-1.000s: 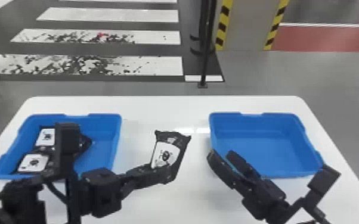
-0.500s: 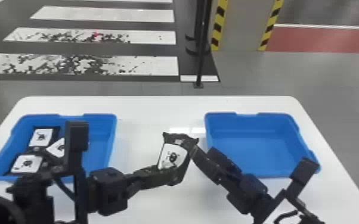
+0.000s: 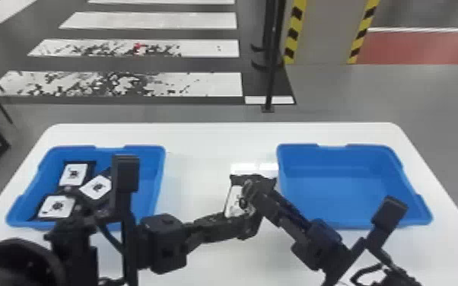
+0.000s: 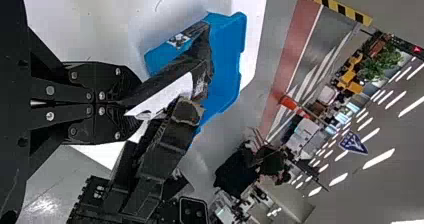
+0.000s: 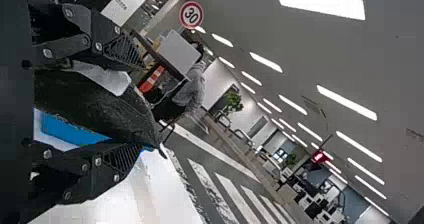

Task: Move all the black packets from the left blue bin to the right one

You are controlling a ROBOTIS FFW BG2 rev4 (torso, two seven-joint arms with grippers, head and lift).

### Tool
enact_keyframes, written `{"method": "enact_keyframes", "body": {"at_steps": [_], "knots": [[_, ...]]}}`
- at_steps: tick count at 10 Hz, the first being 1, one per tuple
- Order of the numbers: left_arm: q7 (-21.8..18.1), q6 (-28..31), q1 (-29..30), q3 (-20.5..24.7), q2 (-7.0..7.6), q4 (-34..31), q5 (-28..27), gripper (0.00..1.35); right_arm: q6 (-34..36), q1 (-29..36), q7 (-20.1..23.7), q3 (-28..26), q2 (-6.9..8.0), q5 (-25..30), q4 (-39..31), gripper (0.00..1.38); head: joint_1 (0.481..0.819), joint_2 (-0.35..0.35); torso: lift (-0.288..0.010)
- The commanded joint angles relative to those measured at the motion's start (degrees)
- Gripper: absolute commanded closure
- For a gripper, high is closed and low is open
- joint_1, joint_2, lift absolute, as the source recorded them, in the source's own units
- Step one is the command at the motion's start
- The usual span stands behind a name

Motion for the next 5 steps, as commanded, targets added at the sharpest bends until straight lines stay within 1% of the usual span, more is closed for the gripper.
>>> {"method": "enact_keyframes", "body": {"at_steps": [1, 3, 4, 5], "knots": [[-0.02, 0.0, 0.1, 0.07, 0.0, 0.02, 0.05, 1.21, -2.41, -0.19, -0.05, -0.07, 0.01, 0.12, 0.54, 1.29, 0.695, -0.009, -0.14], [-0.02, -0.42, 0.1, 0.3, 0.0, 0.02, -0.06, 1.21, 1.67, 0.09, 0.92, 0.05, 0.01, -1.25, -0.17, 1.28, 0.695, -0.017, -0.14], [-0.02, -0.56, 0.24, 0.52, -0.09, 0.02, -0.17, 1.21, 2.51, 0.23, 1.18, 0.16, 0.01, -1.25, -0.73, 1.28, 0.695, -0.007, -0.14], [0.07, -2.39, 0.66, 1.1, -0.35, 0.45, -0.06, 1.13, 2.51, 0.23, 1.09, 0.05, 0.01, -1.71, -0.87, 1.28, 0.695, 0.006, -0.14]]}}
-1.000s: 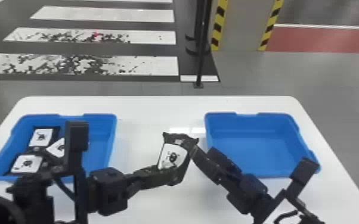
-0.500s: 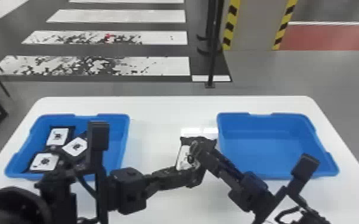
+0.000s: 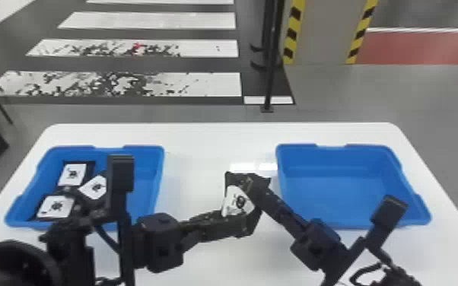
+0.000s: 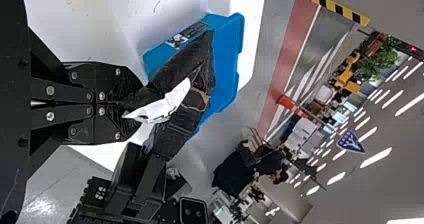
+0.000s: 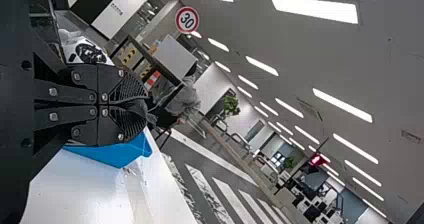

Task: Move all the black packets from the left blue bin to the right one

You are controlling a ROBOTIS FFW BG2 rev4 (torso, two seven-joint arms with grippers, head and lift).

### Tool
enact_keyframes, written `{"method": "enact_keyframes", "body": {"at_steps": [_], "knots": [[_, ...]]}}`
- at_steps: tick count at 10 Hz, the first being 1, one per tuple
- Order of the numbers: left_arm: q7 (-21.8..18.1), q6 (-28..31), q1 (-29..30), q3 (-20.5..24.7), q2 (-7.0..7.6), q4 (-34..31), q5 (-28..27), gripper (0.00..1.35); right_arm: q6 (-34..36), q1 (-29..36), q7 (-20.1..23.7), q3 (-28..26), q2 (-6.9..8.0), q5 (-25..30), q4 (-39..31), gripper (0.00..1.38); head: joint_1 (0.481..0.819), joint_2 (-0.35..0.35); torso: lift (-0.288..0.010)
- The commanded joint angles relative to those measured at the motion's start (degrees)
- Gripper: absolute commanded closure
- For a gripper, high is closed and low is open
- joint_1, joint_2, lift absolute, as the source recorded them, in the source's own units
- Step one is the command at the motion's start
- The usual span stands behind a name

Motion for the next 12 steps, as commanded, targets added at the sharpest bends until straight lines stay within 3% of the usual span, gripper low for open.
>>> {"method": "enact_keyframes", "body": {"at_steps": [1, 2, 3, 5, 9, 10, 11, 12], "knots": [[0.05, -3.13, 1.24, 1.34, -0.74, 0.53, 0.43, 0.68, -0.7, -0.36, -0.06, -0.61, -0.09, 0.76, -0.01, 1.28, 0.695, 0.014, -0.14], [-0.04, -3.84, 2.64, 2.37, -1.09, 0.53, 0.66, 0.17, -0.84, -1.49, -0.15, -2.1, -0.44, 2.13, -0.01, 1.28, 0.695, 0.017, -0.14], [-0.04, -4.54, 4.05, 3.05, -1.09, 0.39, 1.8, 0.05, -1.41, -2.47, -0.32, -3.7, -0.62, 2.82, 0.84, 1.28, 0.695, 0.012, -0.14], [-0.04, -5.38, 7.0, 4.31, -1.09, -0.17, 4.09, 0.2, -2.25, -5.43, -1.03, -8.15, -1.32, 4.99, 3.23, 1.28, 0.695, -0.017, -0.14], [0.22, -9.18, 10.1, 6.71, -1.27, -2.14, 5.46, 0.21, -2.95, -16.82, -2.43, -13.41, -5.01, 9.9, 19.68, 1.28, 0.695, -0.147, -0.14], [0.4, -9.32, 10.1, 7.05, -1.36, -2.14, 5.46, 0.2, -2.95, -18.65, -3.05, -15.12, -5.19, 11.5, 22.91, 1.27, 0.695, -0.155, -0.14], [0.49, -9.6, 10.1, 7.85, -1.62, -2.14, 5.34, 0.2, -4.64, -19.07, -4.01, -16.49, -5.1, 14.02, 24.74, 1.07, 0.695, -0.178, -0.14], [0.49, -9.88, 10.1, 8.76, -1.89, -2.14, 5.11, 0.21, -6.05, -18.93, -4.63, -17.18, -4.92, 16.42, 25.45, 0.72, 0.695, -0.2, -0.14]]}}
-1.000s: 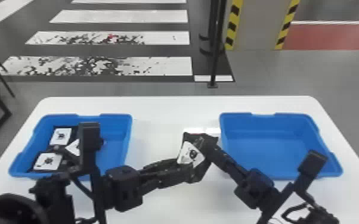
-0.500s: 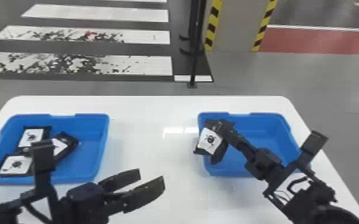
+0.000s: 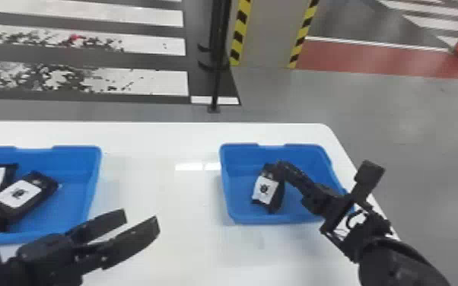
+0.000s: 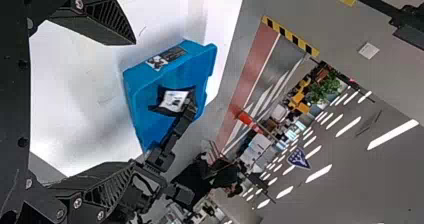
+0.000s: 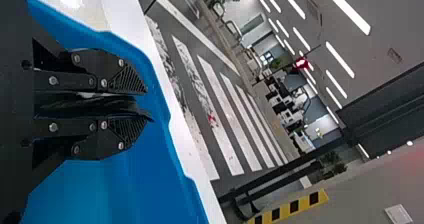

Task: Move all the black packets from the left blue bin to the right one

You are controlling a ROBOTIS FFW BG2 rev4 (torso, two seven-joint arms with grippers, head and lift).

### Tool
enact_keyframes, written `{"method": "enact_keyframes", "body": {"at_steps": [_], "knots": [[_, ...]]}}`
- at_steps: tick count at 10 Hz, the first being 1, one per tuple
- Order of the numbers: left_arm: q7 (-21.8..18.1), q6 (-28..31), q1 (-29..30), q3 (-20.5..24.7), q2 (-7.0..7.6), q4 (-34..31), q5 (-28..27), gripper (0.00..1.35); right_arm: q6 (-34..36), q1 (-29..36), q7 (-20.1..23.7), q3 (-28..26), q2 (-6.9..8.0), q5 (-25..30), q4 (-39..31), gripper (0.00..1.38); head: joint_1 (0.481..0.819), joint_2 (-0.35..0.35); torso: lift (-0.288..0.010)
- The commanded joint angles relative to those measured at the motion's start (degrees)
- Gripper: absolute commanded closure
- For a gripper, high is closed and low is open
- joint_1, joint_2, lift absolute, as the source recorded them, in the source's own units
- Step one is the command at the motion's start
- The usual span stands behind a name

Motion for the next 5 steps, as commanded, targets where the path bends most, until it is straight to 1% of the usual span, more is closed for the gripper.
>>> {"method": "enact_keyframes", "body": {"at_steps": [1, 2, 3, 4, 5], "knots": [[-0.01, -0.33, 0.14, 1.65, -0.15, 0.0, 0.13, 0.2, -2.92, 1.25, -0.23, -0.62, 0.48, 2.4, -0.06, 0.46, 0.695, -0.22, -0.14], [-0.01, -0.61, 0.0, 1.99, -0.15, -0.14, -0.21, 0.21, -3.9, 4.9, -0.4, -0.62, 1.18, 3.32, -5.13, 0.36, 0.695, -0.223, -0.14], [0.16, -1.31, 0.0, 3.13, -0.15, -0.14, -0.78, 0.21, -5.87, 9.55, -1.02, -0.62, 2.41, 5.72, -11.31, 0.34, 0.695, -0.22, -0.14], [0.16, -1.17, -0.28, 4.39, -0.15, -0.14, -1.93, 0.21, -8.68, 14.89, -1.81, -0.62, 4.0, 7.66, -18.06, 0.34, 0.695, -0.21, -0.14], [0.16, -0.33, -0.56, 5.31, 0.2, -0.14, -2.27, 0.21, -12.2, 21.22, -3.48, -0.62, 5.93, 9.94, -25.38, 0.34, 0.695, -0.194, -0.14]]}}
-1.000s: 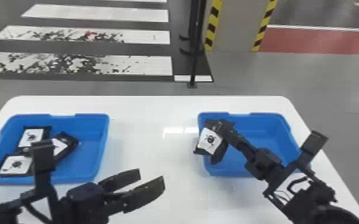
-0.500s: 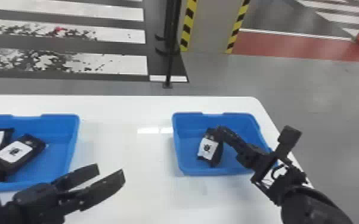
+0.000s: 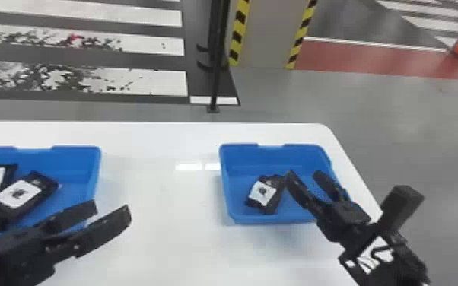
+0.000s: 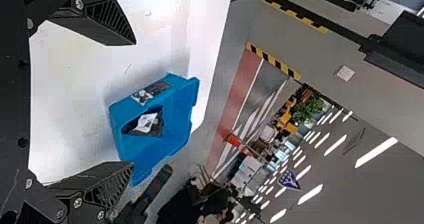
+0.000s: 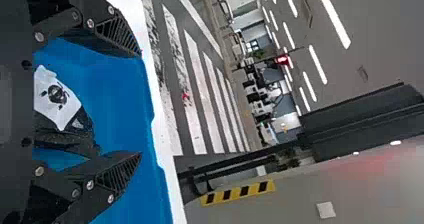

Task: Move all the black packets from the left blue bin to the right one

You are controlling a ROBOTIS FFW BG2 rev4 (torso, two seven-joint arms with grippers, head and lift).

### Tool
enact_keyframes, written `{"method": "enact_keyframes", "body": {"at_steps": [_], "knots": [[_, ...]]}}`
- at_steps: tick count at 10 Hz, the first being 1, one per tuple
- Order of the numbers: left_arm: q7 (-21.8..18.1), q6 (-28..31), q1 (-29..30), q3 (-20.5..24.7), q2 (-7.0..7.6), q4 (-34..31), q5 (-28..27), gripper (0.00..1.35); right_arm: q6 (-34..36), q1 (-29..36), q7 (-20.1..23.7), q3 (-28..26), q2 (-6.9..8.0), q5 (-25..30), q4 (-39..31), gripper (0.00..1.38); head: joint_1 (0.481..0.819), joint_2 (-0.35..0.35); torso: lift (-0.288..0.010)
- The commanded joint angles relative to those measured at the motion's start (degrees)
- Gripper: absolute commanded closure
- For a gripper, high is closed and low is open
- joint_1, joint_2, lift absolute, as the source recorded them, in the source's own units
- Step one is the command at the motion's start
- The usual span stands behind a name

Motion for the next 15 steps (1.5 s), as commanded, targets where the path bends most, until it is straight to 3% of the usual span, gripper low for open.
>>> {"method": "enact_keyframes", "body": {"at_steps": [1, 4, 5, 7, 10, 12, 15], "knots": [[-0.01, 0.37, -0.17, 1.06, 0.46, 0.0, -0.45, 0.21, -5.06, 9.38, -1.74, 0.0, 2.6, 3.3, -10.43, 0.34, 0.695, -0.181, -0.14], [0.78, 1.49, -1.86, 5.86, -0.07, 0.0, -6.62, 0.2, -14.34, 22.17, -6.31, 2.52, 2.6, 3.41, -19.43, 0.34, 0.695, -0.158, -0.14], [0.78, 3.74, -4.25, 8.38, -0.07, 1.26, -10.05, 0.2, -15.04, 24.98, -6.84, 3.43, 2.6, 3.3, -20.97, 0.34, 0.695, -0.12, -0.14], [0.87, 4.17, -11.0, 10.43, 1.6, 6.89, -15.54, 0.2, -15.18, 30.05, -7.28, 5.71, 2.6, 2.96, -23.51, 0.34, 0.695, 0.007, -0.14], [0.96, 11.06, -21.97, 11.0, 4.06, 16.73, -24.22, 0.2, -15.04, 30.75, -7.19, 7.2, 2.6, 1.59, -23.36, 0.34, 0.695, 0.146, -0.14], [0.96, 15.42, -26.33, 10.32, 5.2, 21.65, -30.73, 0.2, -15.04, 30.61, -7.19, 7.77, 2.6, 0.9, -23.22, 0.35, 0.695, 0.194, -0.14], [0.96, 17.53, -30.69, 4.95, 7.14, 30.51, -31.99, 0.21, -15.04, 29.91, -7.19, 8.0, 2.6, 0.56, -22.8, 0.35, 0.695, 0.239, -0.14]]}}
